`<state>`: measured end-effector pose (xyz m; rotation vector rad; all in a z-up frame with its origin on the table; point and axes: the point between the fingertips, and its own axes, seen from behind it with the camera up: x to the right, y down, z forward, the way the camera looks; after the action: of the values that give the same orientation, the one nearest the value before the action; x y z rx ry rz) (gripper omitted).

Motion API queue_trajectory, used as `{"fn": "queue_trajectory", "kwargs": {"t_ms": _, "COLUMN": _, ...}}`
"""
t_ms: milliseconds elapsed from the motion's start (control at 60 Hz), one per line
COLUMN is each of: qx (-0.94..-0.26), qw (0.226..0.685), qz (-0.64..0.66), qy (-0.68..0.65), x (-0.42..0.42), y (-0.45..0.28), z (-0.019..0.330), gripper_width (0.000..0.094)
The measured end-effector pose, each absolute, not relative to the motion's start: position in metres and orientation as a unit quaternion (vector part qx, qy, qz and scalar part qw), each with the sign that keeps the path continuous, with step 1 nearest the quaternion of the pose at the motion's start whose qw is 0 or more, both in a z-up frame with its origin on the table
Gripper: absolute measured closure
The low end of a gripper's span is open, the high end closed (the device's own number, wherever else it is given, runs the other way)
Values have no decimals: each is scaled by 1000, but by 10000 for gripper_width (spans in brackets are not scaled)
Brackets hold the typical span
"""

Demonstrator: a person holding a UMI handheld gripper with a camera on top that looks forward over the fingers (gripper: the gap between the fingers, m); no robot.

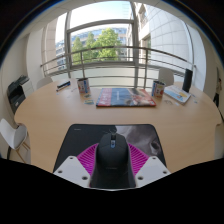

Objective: Arrange mouse

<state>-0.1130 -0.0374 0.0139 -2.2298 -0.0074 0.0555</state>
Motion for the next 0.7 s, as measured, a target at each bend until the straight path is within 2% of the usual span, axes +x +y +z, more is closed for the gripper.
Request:
{"fn": "queue_trajectory", "kwargs": {"t_ms": 83, "qx": -912, "qw": 409, "qz": 29, "qy": -1, "x": -120, "y": -41, "z": -7, "gripper_width": 439}}
{"fn": "queue_trajectory", "kwargs": {"t_ms": 133, "qx": -906, "qw": 423, "qz": 20, "qy": -3, "x": -119, "y": -37, "z": -8, "gripper_width": 377}}
{"fn": "queue_trajectory", "kwargs": {"t_ms": 167, "qx": -906, "qw": 422, "qz": 15, "qy": -6, "x": -118, "y": -37, "z": -4, "gripper_width": 294}}
{"fn": "queue_trajectory", "kwargs": {"t_ms": 217, "qx": -908, "qw": 420, "qz": 13, "qy": -9, "x": -122, "y": -41, "z": 8, "gripper_width": 83}}
{"fn": "queue_trajectory", "kwargs": {"t_ms": 267, "qx": -906, "qw": 423, "qz": 6, "qy": -5, "x": -122, "y": -43, "z": 14, "gripper_width": 111}}
{"fn": "queue_trajectory", "kwargs": {"t_ms": 350, "qx": -904, "qw": 427, "qz": -14, "qy": 6, "x": -118, "y": -55, "z": 40, "gripper_width": 82}}
{"fn": "queue_trajectory", "kwargs": {"t_ms": 400, "qx": -904, "qw": 426, "qz": -24, "qy": 11, "x": -114, "y": -69, "z": 63, "gripper_width": 81}}
{"fn": "queue_trajectory", "kwargs": {"t_ms": 700, "qx": -899, "qw": 430, "qz": -75, "qy": 41, "x": -121, "y": -149, "z": 148, "gripper_width": 93}}
